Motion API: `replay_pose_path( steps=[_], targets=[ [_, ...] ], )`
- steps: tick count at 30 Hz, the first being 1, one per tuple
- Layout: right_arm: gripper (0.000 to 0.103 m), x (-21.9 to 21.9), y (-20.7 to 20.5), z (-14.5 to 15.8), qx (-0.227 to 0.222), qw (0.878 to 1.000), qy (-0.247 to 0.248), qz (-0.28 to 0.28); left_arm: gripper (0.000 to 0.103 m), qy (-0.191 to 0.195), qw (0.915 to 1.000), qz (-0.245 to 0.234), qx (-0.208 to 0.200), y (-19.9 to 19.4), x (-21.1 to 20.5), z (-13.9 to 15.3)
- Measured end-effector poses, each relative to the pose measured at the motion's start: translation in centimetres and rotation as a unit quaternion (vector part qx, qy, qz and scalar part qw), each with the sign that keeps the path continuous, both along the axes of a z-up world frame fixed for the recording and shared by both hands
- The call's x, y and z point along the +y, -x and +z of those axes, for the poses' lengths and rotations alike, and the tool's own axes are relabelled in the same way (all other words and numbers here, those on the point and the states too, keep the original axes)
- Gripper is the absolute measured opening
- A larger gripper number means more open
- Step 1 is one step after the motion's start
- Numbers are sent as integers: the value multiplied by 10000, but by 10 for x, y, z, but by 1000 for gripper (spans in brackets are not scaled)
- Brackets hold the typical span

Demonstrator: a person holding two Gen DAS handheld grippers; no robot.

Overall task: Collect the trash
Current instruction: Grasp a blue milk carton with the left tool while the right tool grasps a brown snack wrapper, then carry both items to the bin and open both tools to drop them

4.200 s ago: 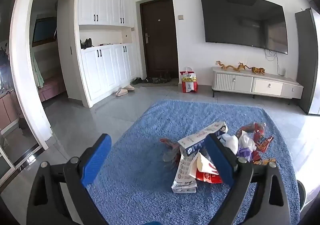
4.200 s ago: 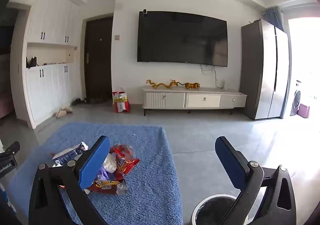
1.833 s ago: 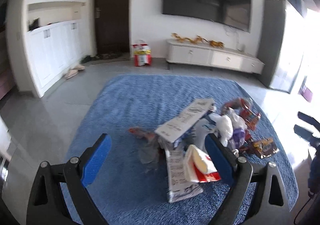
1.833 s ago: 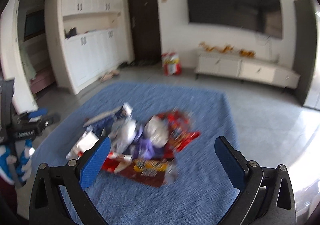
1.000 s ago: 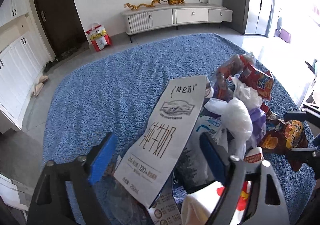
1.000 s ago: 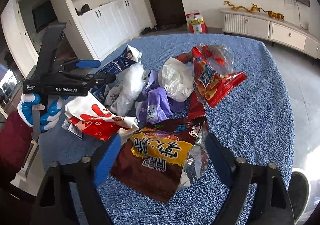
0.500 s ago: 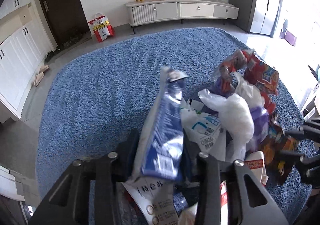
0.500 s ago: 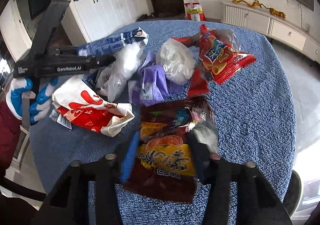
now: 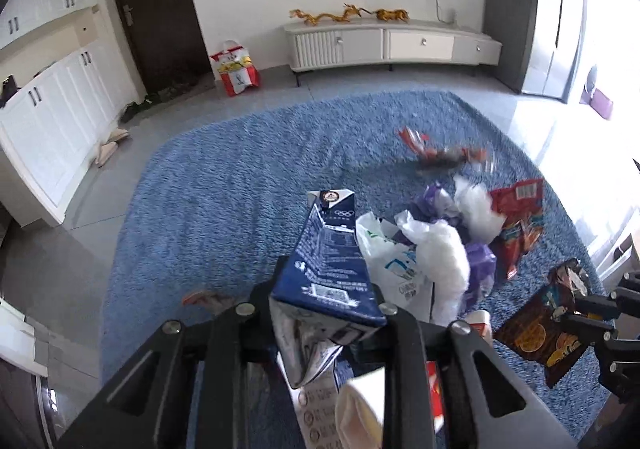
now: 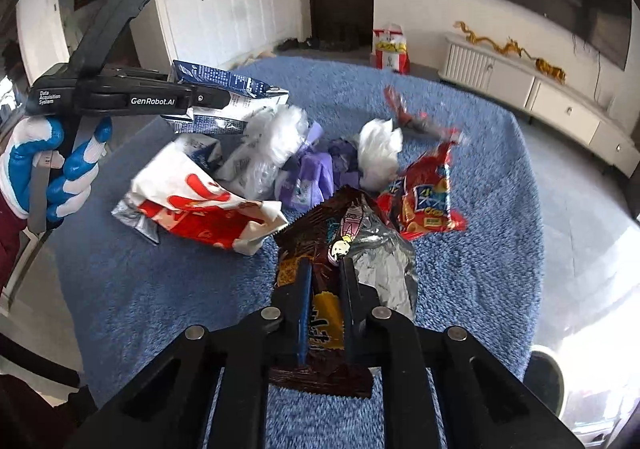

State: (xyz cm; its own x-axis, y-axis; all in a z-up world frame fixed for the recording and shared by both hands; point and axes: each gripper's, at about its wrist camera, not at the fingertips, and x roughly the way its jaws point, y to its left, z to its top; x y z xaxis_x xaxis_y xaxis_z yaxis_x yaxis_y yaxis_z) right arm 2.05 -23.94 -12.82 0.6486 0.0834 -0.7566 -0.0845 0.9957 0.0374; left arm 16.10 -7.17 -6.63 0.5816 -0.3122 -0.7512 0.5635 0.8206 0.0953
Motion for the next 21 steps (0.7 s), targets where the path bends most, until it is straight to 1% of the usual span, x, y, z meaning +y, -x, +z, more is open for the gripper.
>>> replay_pose_path(
  steps=[7,13,17,21],
  targets=[
    [11,7,24,24,-347,9993,40,89,23,260,9992,234,-192,26,14,29],
    [11,3,45,42,-670,9977,20,63,23,466,9980,271,-338,49,16,54],
    [11,-9,62,50,-860,9963,-17,-77,23,617,9971,69,-445,71,3,72],
    [11,-35,79,55,-1012,9941,-79,-379,23,797,9954,-316,-423,91,-28,84]
  ],
)
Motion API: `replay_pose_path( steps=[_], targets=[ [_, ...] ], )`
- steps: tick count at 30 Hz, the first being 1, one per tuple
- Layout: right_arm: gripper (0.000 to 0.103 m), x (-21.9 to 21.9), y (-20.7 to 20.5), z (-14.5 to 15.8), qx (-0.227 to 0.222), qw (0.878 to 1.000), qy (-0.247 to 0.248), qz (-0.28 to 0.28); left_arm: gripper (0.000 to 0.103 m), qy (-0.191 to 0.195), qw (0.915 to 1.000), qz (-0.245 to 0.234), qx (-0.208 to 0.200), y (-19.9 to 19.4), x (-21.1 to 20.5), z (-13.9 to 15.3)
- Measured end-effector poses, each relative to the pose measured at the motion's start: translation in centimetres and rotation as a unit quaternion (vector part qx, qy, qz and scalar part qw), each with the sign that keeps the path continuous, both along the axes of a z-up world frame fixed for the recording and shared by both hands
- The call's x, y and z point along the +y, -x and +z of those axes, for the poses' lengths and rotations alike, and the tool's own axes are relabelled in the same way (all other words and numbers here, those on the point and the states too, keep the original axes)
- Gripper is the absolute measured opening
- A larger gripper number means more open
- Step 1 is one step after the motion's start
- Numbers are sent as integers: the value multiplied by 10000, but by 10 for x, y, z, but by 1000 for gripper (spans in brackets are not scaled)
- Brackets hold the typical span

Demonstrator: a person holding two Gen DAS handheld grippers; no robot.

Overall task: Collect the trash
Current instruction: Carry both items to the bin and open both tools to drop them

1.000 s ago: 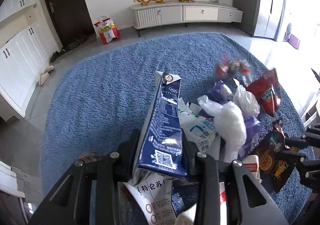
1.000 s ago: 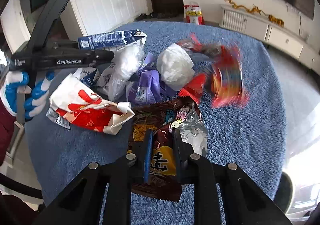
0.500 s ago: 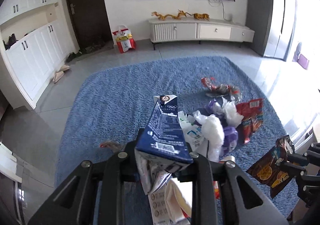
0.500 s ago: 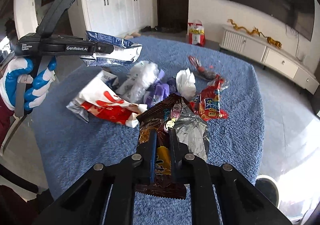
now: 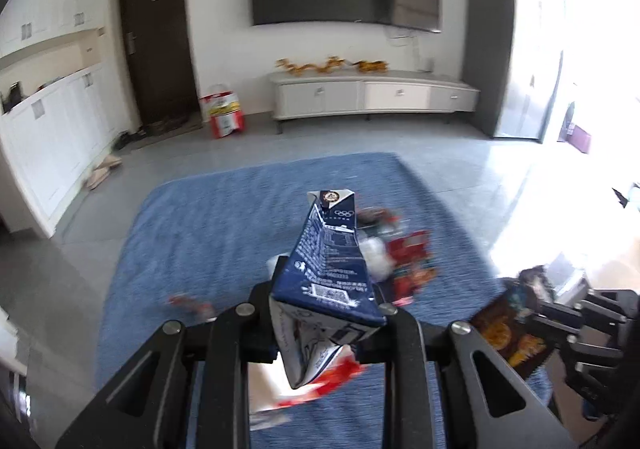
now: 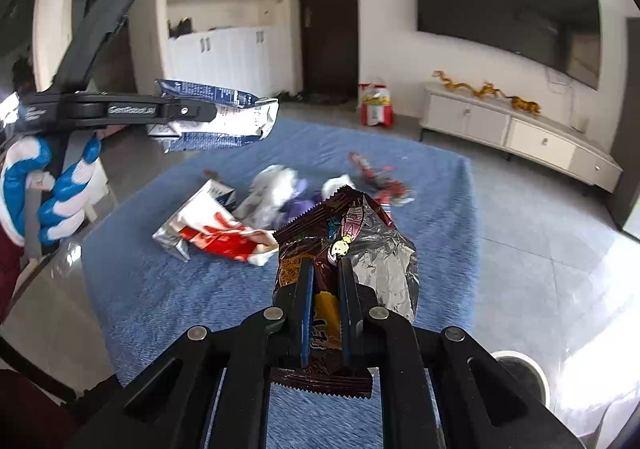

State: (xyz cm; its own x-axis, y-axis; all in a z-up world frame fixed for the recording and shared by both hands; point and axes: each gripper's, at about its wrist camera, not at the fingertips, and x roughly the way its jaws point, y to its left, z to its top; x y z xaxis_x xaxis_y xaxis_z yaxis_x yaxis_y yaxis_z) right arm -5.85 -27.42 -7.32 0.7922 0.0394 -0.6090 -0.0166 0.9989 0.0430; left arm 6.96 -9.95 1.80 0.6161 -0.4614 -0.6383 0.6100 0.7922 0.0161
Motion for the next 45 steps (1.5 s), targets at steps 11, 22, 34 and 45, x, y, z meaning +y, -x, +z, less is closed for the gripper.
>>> replay_pose_path(
  steps=[11,22,34,45],
  targets=[
    [11,-116,57,-24,81,9881,-219,-1523,23,-33,9845,-1709,380,62,-155,-19],
    [11,-240,99,-122,1141,9448,-538,-3024,23,-825,9490,-2878,987,108,-295,-104],
    [48,-298,85,-184,1644,9193,-959,-3444,29,-960,9302,-2911,2020,112,-358,-176],
    [52,-279,99,-137,1220,9184,-888,-3659,49,-412,9387,-2857,1885,108,-327,-136]
  ],
)
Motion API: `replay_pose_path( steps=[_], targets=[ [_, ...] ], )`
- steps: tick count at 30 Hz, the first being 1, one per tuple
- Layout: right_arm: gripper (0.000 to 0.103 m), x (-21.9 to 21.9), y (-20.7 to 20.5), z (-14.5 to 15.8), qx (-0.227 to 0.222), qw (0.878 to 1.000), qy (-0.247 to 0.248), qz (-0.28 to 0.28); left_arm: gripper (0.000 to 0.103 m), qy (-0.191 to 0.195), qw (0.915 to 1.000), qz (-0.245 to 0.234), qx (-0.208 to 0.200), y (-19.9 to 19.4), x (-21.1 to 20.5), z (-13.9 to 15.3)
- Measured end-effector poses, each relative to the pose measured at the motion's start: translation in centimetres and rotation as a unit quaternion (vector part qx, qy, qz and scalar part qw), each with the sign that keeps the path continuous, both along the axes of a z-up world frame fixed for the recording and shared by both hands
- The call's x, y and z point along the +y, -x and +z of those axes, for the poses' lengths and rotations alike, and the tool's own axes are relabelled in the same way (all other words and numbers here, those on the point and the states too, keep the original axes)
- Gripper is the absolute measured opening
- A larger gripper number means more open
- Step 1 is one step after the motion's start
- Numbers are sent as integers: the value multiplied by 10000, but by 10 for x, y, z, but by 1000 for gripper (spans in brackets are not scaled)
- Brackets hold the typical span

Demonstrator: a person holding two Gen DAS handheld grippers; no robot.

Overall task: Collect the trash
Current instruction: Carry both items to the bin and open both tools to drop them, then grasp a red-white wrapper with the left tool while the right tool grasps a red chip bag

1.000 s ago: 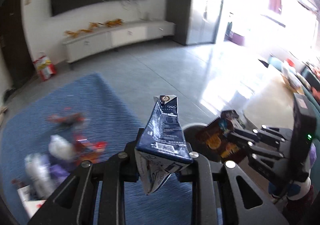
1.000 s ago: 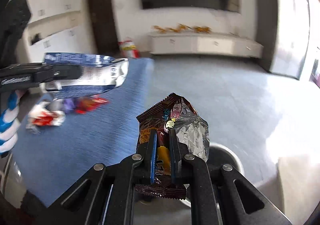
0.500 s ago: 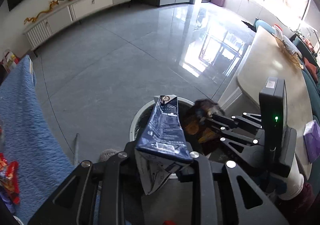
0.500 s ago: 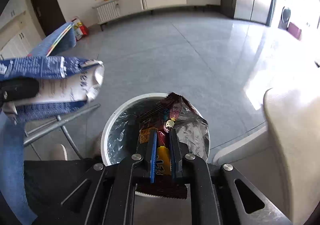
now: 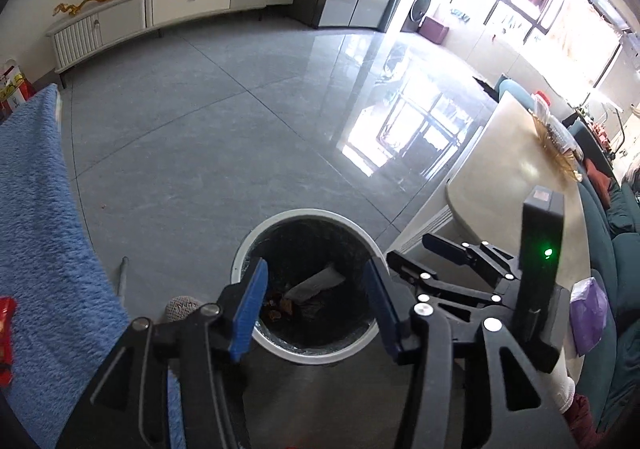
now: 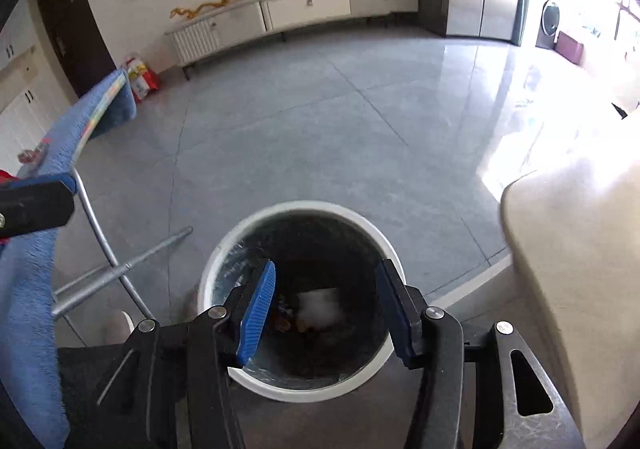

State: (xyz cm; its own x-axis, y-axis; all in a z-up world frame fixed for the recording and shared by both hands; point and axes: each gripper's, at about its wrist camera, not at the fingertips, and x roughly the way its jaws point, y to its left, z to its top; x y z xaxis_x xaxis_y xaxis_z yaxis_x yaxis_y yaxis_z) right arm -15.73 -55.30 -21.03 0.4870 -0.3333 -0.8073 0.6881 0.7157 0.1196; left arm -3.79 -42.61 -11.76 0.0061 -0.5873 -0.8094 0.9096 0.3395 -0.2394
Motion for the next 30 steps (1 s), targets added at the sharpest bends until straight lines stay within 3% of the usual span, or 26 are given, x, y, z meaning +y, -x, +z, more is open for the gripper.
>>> replay_pose_path(
  steps=[6,12,14,19,23,26,30],
  targets=[
    [52,34,-13,59,-497,9975,319,387,49,333,9984,278,-354,-11,50,36],
    [52,82,-45,110,-958,9881,588,1048,53,589,9922,885,-649,-41,135,64],
    [52,100,-57,123,-1090,9840,613,1267,59,652,9880,1162,-782,-52,170,71],
    [52,144,-83,146,-1225,9735,774,1770,60,692,9742,1889,-1027,-80,252,84],
    [52,170,-104,152,-1227,9671,813,2073,60,589,9570,2598,-1150,-110,319,82],
    [53,188,-118,153,-1246,9614,726,2344,60,513,9440,3088,-1046,-130,368,72],
    [53,210,-139,147,-1154,9538,693,2684,60,428,9375,3361,-789,-139,398,58]
  ],
)
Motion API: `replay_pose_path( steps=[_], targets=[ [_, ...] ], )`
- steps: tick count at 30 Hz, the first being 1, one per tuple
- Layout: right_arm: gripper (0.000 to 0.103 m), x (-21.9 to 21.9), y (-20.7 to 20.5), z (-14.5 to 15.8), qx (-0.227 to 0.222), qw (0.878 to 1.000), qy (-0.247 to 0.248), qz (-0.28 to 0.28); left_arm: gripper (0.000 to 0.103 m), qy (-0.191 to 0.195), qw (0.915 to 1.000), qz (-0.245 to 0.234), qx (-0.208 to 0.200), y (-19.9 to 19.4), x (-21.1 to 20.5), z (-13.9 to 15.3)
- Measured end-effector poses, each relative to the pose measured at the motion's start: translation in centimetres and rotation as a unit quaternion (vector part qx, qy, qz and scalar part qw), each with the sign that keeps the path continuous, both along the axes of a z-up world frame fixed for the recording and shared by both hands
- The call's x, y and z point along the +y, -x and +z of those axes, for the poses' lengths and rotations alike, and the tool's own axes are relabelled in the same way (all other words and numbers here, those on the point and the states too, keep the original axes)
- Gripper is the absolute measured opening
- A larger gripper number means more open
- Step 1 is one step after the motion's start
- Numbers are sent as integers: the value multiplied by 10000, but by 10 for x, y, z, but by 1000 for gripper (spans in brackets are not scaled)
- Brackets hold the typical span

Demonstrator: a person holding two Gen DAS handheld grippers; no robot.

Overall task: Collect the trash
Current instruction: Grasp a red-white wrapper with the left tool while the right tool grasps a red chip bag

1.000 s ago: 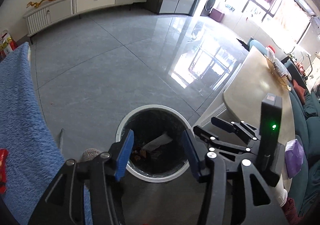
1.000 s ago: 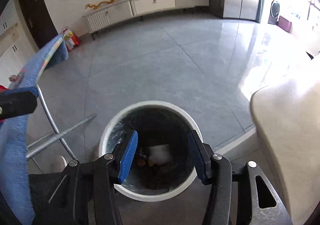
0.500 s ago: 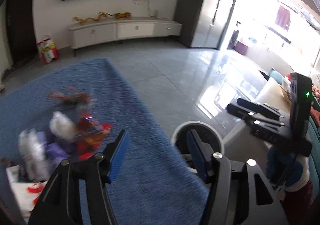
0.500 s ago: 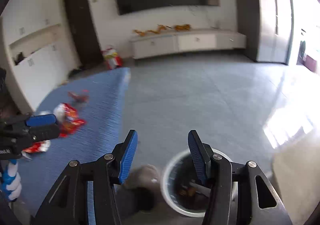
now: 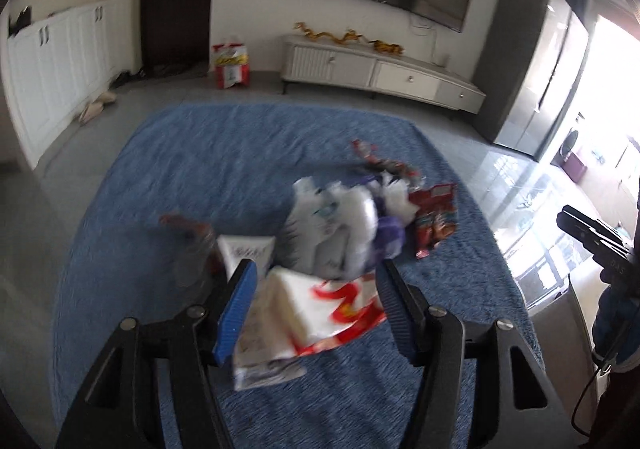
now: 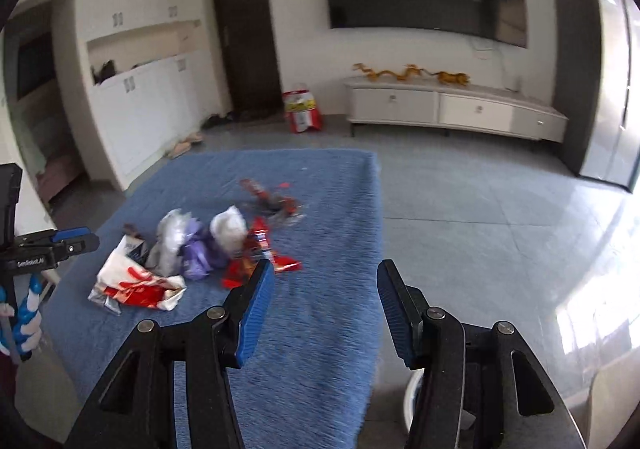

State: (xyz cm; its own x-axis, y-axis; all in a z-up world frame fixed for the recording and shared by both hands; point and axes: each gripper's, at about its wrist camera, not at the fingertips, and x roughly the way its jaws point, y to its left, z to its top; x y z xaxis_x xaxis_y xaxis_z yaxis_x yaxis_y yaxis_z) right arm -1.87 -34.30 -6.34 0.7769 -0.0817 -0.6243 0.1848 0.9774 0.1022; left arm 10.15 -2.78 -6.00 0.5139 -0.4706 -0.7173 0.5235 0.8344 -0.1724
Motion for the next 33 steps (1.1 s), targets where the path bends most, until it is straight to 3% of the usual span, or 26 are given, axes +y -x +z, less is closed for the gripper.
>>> replay_pose_path(
  steps=[20,21,23,27,30,33],
  targets=[
    [53,24,-85,-55,570,9955,-422,633,59,-88,9968,12,792,-26,-13,-52],
    [53,25,-91,-58,582,9950,-456,667,58,-89,9968,23,799,-27,-13,-52],
    [53,25,-101,-62,589,9944,-510,712,46,-94,9966,30,824,-27,-14,-53],
    [52,20,-122,-72,633,9931,-648,739,37,-43,9967,72,807,-26,-13,-52],
    [45,14,-135,-80,703,9921,-713,753,34,47,9964,128,833,-27,-11,-51],
    [25,12,-141,-86,760,9907,-766,829,30,163,9964,194,813,-25,-8,-47]
  ],
)
